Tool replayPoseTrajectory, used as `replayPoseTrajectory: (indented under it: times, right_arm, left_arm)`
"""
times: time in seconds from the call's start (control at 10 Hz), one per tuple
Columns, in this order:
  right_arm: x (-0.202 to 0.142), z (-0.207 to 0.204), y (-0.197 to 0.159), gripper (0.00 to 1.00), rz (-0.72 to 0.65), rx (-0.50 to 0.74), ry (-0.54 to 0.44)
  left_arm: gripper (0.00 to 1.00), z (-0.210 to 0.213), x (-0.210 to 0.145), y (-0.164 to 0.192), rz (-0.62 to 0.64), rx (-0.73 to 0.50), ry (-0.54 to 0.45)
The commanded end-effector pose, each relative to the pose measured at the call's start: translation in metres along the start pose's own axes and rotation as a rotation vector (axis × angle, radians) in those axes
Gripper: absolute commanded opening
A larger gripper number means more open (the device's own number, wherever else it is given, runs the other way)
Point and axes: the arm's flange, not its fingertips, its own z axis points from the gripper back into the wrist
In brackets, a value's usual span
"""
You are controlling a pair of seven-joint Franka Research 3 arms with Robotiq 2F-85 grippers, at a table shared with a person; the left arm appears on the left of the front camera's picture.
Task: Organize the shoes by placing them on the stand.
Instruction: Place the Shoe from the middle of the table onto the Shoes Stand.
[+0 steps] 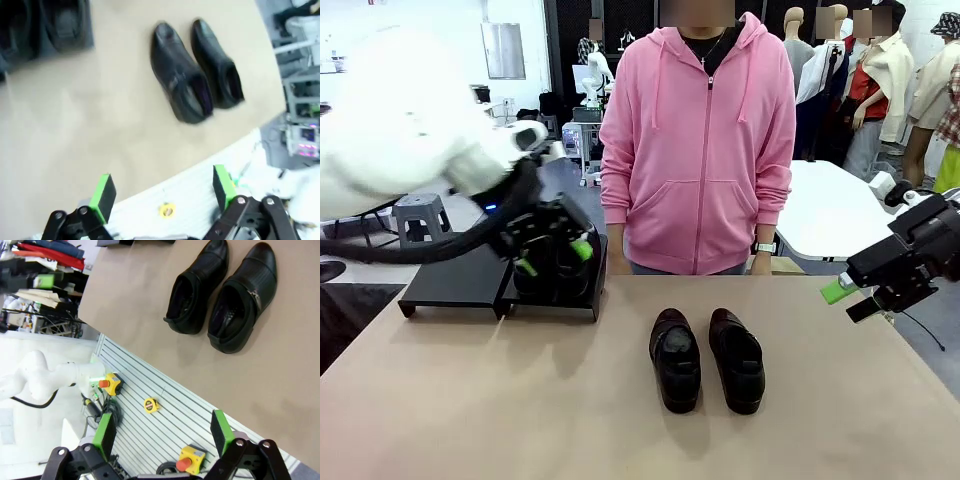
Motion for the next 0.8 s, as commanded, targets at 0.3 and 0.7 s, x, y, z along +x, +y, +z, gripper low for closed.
replayPoseTrajectory:
  times: [0.3,0.7]
  right_arm:
    - [0.001,0.002,0.003,1.00,-0.016,0.012,-0.004]
    - [0.001,0.002,0.003,1.00,-0.016,0.012,-0.004]
  left_arm:
    - [1.00,0.053,-0.085,0.148,0.266,-0.247,-0.156]
    - [1.00,0.071,-0.080,0.159,0.299,-0.233,-0.156]
